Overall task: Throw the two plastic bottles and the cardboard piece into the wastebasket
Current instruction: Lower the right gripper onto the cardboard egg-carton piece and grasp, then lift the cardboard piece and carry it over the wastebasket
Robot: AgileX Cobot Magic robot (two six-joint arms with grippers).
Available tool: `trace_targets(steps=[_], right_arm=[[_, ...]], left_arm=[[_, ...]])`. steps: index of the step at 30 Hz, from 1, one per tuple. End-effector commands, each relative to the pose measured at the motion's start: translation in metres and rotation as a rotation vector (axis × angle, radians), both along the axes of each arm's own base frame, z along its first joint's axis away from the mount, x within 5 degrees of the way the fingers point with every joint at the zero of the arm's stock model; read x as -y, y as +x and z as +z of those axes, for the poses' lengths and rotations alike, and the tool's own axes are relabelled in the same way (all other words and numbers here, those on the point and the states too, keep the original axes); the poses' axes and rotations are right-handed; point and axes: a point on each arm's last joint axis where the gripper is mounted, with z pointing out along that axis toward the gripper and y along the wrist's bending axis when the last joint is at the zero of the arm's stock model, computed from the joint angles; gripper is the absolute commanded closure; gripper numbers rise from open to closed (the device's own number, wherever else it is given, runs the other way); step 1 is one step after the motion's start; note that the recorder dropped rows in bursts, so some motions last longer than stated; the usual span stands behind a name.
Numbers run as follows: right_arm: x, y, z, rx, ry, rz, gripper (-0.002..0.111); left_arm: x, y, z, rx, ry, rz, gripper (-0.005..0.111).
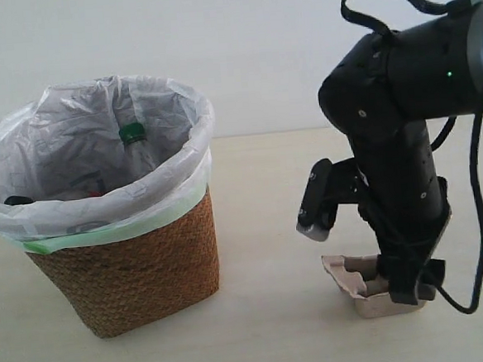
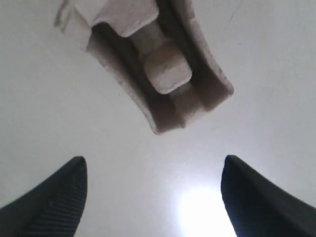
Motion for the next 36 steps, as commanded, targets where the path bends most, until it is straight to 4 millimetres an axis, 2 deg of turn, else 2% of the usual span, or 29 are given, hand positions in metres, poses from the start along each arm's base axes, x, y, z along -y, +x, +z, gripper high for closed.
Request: trace_targets(steps=[1, 4, 13, 18, 23, 24, 26, 28, 29, 31, 36], right_arm=[[0.0, 0.003, -0.012, 0.05, 0.032, 0.161, 0.042], [-0.001, 0.001, -0.025, 0.053, 0.06, 0.259, 0.042], [-0.008, 0.002, -0.049, 0.145, 0.165, 0.395, 0.042], [-0.006, 0.01, -0.069, 0.136, 0.07, 0.446, 0.042], [-0.004, 0.016, -0.091, 0.142, 0.004, 0.402, 0.043], [-0.003, 0.017, -0.095, 0.137, -0.007, 0.401, 0.047], [-0.002, 0.017, -0.101, 0.12, -0.027, 0.41, 0.064], [-0.001, 0.017, -0.101, 0.115, -0.048, 0.416, 0.086], [0.001, 0.017, -0.101, 0.11, -0.065, 0.415, 0.105], [0.003, 0.018, -0.099, 0.111, -0.097, 0.398, 0.108], [0.008, 0.024, -0.09, 0.169, -0.174, 0.299, 0.108]], left_arm=[[0.0, 0.0, -0.001, 0.005, 0.0, -0.008, 0.103], [0.0, 0.0, -0.001, 0.005, 0.0, -0.008, 0.103], [0.0, 0.0, -0.001, 0.005, 0.0, -0.008, 0.103], [0.0, 0.0, -0.001, 0.005, 0.0, -0.008, 0.103], [0.0, 0.0, -0.001, 0.005, 0.0, -0.008, 0.103], [0.0, 0.0, -0.001, 0.005, 0.0, -0.008, 0.103], [0.0, 0.0, -0.001, 0.005, 0.0, -0.008, 0.103], [0.0, 0.0, -0.001, 0.005, 0.0, -0.008, 0.103], [0.0, 0.0, -0.001, 0.005, 0.0, -0.008, 0.103], [0.0, 0.0, -0.001, 0.005, 0.0, -0.008, 0.103], [0.0, 0.0, -0.001, 0.005, 0.0, -0.008, 0.103]])
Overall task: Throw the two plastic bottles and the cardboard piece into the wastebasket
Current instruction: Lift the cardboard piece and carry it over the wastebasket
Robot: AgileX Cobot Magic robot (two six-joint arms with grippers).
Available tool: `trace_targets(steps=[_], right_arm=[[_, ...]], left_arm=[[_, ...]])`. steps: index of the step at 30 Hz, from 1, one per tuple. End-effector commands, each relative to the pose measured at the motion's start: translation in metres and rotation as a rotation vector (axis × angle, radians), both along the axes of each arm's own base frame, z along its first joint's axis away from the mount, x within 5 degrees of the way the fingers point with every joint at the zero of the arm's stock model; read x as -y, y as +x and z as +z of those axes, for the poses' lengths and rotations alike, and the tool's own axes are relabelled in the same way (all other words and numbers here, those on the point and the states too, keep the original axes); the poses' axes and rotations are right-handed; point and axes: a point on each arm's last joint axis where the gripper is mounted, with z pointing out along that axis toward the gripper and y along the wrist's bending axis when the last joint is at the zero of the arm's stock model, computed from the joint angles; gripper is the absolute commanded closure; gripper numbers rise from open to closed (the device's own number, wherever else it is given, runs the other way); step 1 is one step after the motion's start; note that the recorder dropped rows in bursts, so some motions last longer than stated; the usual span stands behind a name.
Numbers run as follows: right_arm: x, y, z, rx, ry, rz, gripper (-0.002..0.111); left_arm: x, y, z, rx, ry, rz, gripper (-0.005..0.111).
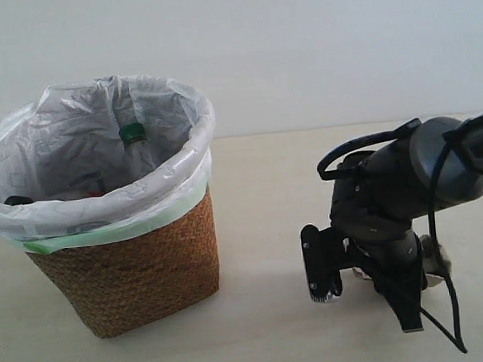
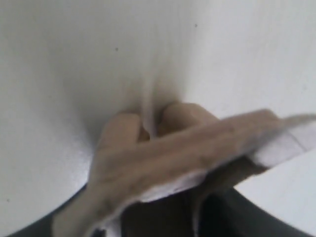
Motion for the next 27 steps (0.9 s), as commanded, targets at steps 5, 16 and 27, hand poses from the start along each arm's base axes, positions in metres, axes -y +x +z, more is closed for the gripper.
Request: trace_targets(steps=[5, 16, 27], right_arm=[[0.01, 0.016, 0.022, 0.198, -0.101, -0.228, 0.108], [0.001, 0.035, 0.157, 0.622, 0.31, -0.601, 0.108], [0.011, 0.026, 0.249, 0.854, 0.623, -0.96, 0.108]], left_arm=[[0.0, 0.0, -0.001, 0.005, 0.0, -0.008, 0.103], [0.0, 0.0, -0.001, 0.005, 0.0, -0.008, 0.103], [0.0, 0.0, -0.001, 0.005, 0.0, -0.008, 0.103]])
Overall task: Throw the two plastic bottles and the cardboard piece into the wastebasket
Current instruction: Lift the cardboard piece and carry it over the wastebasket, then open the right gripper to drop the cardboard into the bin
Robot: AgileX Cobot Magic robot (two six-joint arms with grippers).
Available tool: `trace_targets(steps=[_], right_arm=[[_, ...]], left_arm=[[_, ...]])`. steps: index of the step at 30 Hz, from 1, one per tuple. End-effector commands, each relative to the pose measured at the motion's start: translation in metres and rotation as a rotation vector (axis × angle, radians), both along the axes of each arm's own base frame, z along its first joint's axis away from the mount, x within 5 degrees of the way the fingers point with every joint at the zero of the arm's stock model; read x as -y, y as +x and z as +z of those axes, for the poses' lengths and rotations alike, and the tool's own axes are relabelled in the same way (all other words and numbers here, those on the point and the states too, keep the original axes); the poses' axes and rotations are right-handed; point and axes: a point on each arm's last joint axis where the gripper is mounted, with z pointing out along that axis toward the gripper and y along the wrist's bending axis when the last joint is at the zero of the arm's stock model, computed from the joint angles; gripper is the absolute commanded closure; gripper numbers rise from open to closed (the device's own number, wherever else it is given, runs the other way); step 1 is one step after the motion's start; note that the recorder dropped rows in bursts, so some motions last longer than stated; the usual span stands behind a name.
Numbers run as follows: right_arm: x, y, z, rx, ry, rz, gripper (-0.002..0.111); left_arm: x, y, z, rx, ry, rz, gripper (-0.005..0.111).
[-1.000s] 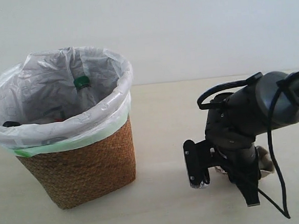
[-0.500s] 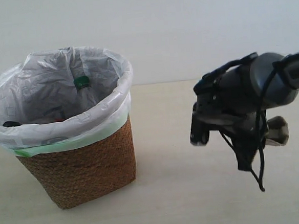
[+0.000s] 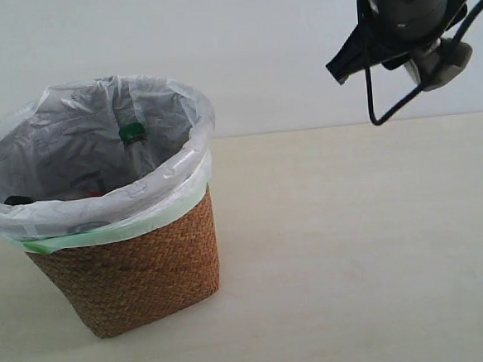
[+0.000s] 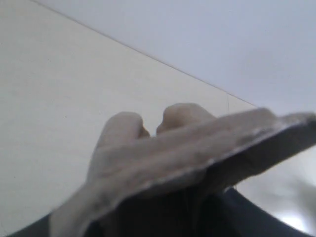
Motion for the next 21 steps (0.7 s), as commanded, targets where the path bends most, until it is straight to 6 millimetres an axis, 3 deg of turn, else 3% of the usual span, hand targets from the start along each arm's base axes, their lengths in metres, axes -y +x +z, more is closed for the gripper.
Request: trace_targets(steps=[1, 7, 13, 15, 19, 21], right_arm=[[0.005, -0.003, 0.017, 0.036, 0.056, -0.088, 0.108], [-0.005, -0.002, 0.004, -0.032, 0.172, -0.078, 0.108], [-0.045, 0.001, 0.0, -0.076, 0.576, 0.118, 0.108], [-0.063, -0.003, 0.012, -0.106, 0.772, 0.225, 0.108], [-0.1, -0.019, 0.067, -0.071, 1.11, 0.543, 0.107], [-0.113, -0.027, 0.084, -0.053, 1.195, 0.657, 0.097]], left_arm=[[0.0, 0.0, -0.001, 0.005, 0.0, -0.008, 0.103], [0.0, 0.0, -0.001, 0.005, 0.0, -0.008, 0.103], [0.0, 0.0, -0.001, 0.005, 0.0, -0.008, 0.103], [0.0, 0.0, -0.001, 0.005, 0.0, -0.008, 0.103], [0.0, 0.0, -0.001, 0.005, 0.0, -0.008, 0.103], [0.0, 0.0, -0.001, 0.005, 0.0, -0.008, 0.103]])
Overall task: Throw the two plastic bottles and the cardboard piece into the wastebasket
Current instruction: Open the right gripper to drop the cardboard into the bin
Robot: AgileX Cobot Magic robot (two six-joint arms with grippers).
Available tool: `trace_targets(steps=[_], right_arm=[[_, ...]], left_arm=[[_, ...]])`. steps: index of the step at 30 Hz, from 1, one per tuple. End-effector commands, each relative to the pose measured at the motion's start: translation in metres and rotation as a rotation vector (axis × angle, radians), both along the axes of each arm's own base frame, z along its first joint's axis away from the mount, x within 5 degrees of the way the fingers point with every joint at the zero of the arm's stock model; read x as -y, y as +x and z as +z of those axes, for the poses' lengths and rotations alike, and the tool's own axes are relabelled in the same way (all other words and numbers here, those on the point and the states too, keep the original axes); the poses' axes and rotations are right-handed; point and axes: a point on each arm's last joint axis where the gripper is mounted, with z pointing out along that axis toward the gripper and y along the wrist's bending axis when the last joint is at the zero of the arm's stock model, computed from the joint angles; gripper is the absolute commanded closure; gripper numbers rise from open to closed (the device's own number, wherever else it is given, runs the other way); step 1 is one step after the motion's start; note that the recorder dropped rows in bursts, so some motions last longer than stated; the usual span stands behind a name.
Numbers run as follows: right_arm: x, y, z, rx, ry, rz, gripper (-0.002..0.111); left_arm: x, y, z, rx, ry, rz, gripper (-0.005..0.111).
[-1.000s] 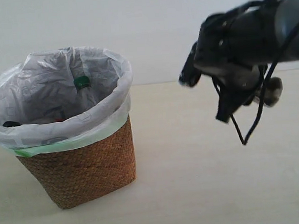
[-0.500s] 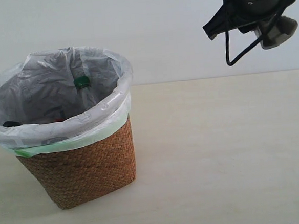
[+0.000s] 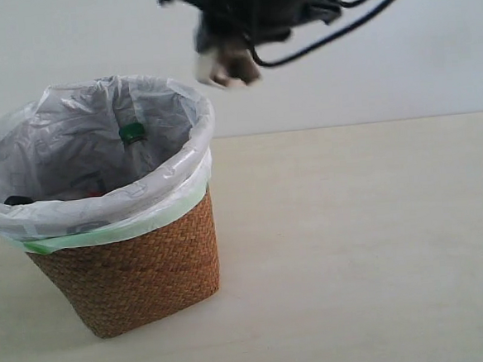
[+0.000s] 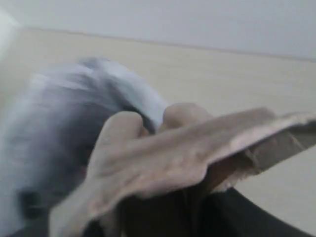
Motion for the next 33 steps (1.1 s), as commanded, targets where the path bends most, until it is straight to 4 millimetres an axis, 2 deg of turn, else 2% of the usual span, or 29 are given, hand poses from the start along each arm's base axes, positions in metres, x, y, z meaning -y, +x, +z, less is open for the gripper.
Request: trace_targets(steps=[1, 2, 4, 6, 9, 13, 15, 18, 21, 26, 30, 33], right_arm=[[-0.031, -0.017, 0.048, 0.126, 0.288, 0.198, 0.087], [-0.034, -0.017, 0.049, 0.124, 0.297, 0.199, 0.074], [-0.04, -0.013, 0.044, 0.06, 0.329, 0.171, 0.034], [-0.043, -0.009, 0.034, 0.006, 0.317, 0.156, 0.003], [-0.044, -0.005, 0.022, -0.008, 0.243, 0.153, 0.006], [-0.041, -0.008, 0.022, -0.021, 0.212, 0.157, 0.006], [-0.037, -0.013, 0.023, -0.038, 0.166, 0.174, 0.011], [-0.031, -0.016, 0.025, -0.039, 0.115, 0.159, 0.035], [-0.016, -0.029, 0.039, -0.006, 0.043, 0.169, 0.109], [0.014, -0.052, 0.06, 0.026, -0.104, 0.154, 0.107], [0.049, -0.066, 0.067, -0.006, -0.317, 0.023, 0.107], [0.066, -0.079, 0.079, 0.042, -0.325, -0.022, 0.107]], left_arm=[[0.0, 0.0, -0.001, 0.005, 0.0, -0.008, 0.103], [0.0, 0.0, -0.001, 0.005, 0.0, -0.008, 0.103], [0.0, 0.0, -0.001, 0.005, 0.0, -0.008, 0.103], [0.0, 0.0, -0.001, 0.005, 0.0, -0.008, 0.103], [0.0, 0.0, -0.001, 0.005, 0.0, -0.008, 0.103], [0.0, 0.0, -0.001, 0.005, 0.0, -0.008, 0.103], [0.0, 0.0, -0.001, 0.005, 0.0, -0.008, 0.103], [0.0, 0.0, -0.001, 0.005, 0.0, -0.008, 0.103], [0.0, 0.0, -0.001, 0.005, 0.0, -0.008, 0.103], [0.0, 0.0, -0.001, 0.005, 0.0, -0.008, 0.103], [0.0, 0.0, -0.001, 0.005, 0.0, -0.008, 0.103], [0.0, 0.0, -0.001, 0.005, 0.0, -0.008, 0.103]])
